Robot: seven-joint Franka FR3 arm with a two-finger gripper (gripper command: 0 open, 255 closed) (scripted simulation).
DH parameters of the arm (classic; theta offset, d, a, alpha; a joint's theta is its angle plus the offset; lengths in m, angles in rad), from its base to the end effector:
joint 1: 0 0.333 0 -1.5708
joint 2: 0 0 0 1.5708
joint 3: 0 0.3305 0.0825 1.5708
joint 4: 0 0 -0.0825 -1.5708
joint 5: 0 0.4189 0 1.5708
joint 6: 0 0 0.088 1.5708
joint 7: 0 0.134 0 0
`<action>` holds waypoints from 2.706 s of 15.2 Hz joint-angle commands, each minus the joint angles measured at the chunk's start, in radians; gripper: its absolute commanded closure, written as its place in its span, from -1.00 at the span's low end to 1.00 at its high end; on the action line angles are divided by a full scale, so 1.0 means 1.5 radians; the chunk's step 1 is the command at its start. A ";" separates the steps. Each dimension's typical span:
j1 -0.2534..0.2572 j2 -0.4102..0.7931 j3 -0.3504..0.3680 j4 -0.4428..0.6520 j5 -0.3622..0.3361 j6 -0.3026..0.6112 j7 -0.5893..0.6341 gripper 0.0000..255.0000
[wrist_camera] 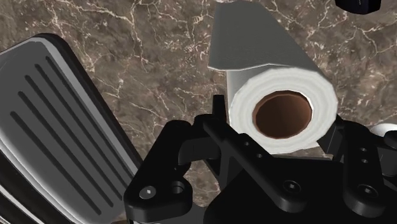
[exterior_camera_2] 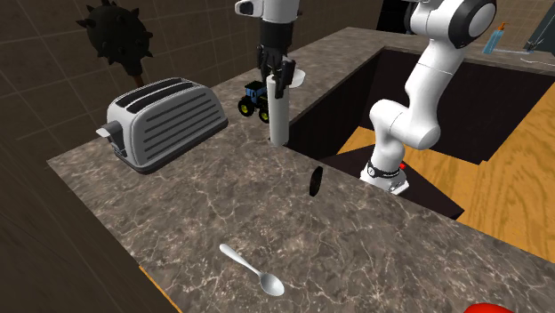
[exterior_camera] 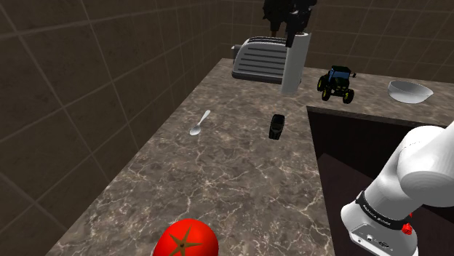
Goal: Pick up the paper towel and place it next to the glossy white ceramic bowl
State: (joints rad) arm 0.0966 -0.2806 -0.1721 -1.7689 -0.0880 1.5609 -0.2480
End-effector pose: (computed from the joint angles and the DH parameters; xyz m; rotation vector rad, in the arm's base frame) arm 0.4941 -0.0616 0.6605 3.0777 0.2678 0.0947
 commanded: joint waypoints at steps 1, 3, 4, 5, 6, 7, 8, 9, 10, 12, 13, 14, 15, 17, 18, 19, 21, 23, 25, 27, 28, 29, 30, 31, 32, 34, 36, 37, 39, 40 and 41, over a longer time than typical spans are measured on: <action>0.000 0.004 0.000 0.023 0.001 -0.019 -0.001 1.00; 0.001 0.012 0.000 0.050 0.002 -0.038 -0.003 1.00; 0.001 0.016 0.000 0.063 0.002 -0.048 -0.003 1.00; 0.001 0.020 0.000 0.077 0.003 -0.057 -0.004 1.00; 0.001 0.024 0.000 0.091 0.004 -0.067 -0.005 1.00; 0.001 0.029 0.000 0.105 0.004 -0.077 -0.006 1.00; 0.001 0.034 -0.001 0.120 0.005 -0.086 -0.007 1.00; 0.001 0.039 -0.001 0.135 0.006 -0.096 -0.008 1.00; 0.001 0.044 -0.001 0.150 0.006 -0.106 -0.009 1.00; 0.001 0.055 -0.002 0.182 0.008 -0.127 -0.012 1.00; 0.001 0.061 -0.002 0.198 0.009 -0.137 -0.013 1.00; 0.001 0.068 -0.003 0.215 0.010 -0.148 -0.014 1.00; 0.001 0.074 -0.004 0.232 0.011 -0.158 -0.016 1.00; 0.001 0.089 -0.005 0.268 0.013 -0.181 -0.018 1.00; 0.000 0.096 -0.006 0.287 0.014 -0.192 -0.020 1.00; 0.000 0.104 -0.006 0.307 0.015 -0.204 -0.022 1.00; -0.001 0.122 -0.008 0.349 0.018 -0.228 -0.025 1.00; -0.002 0.141 -0.011 0.394 0.021 -0.254 -0.029 1.00; -0.004 0.164 -0.014 0.444 0.026 -0.282 -0.033 1.00; -0.007 0.190 -0.017 0.501 0.031 -0.312 -0.039 1.00; -0.009 0.202 -0.019 0.525 0.034 -0.325 -0.041 1.00; -0.013 0.173 -0.023 0.482 0.028 -0.310 -0.051 1.00; -0.017 0.147 -0.027 0.444 0.023 -0.297 -0.062 1.00; -0.022 0.124 -0.032 0.411 0.018 -0.286 -0.073 1.00; -0.026 0.102 -0.037 0.380 0.013 -0.276 -0.084 1.00; -0.036 0.063 -0.049 0.326 0.003 -0.259 -0.107 1.00; -0.046 0.028 -0.062 0.280 -0.006 -0.245 -0.132 1.00; -0.051 0.013 -0.069 0.260 -0.012 -0.239 -0.144 1.00; -0.060 -0.016 -0.084 0.223 -0.022 -0.228 -0.170 1.00; -0.065 -0.030 -0.092 0.207 -0.028 -0.223 -0.183 1.00; -0.069 -0.042 -0.101 0.191 -0.033 -0.218 -0.196 1.00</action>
State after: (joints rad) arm 0.0007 -0.3306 -0.3063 -1.4655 -0.1306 1.2277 -0.5148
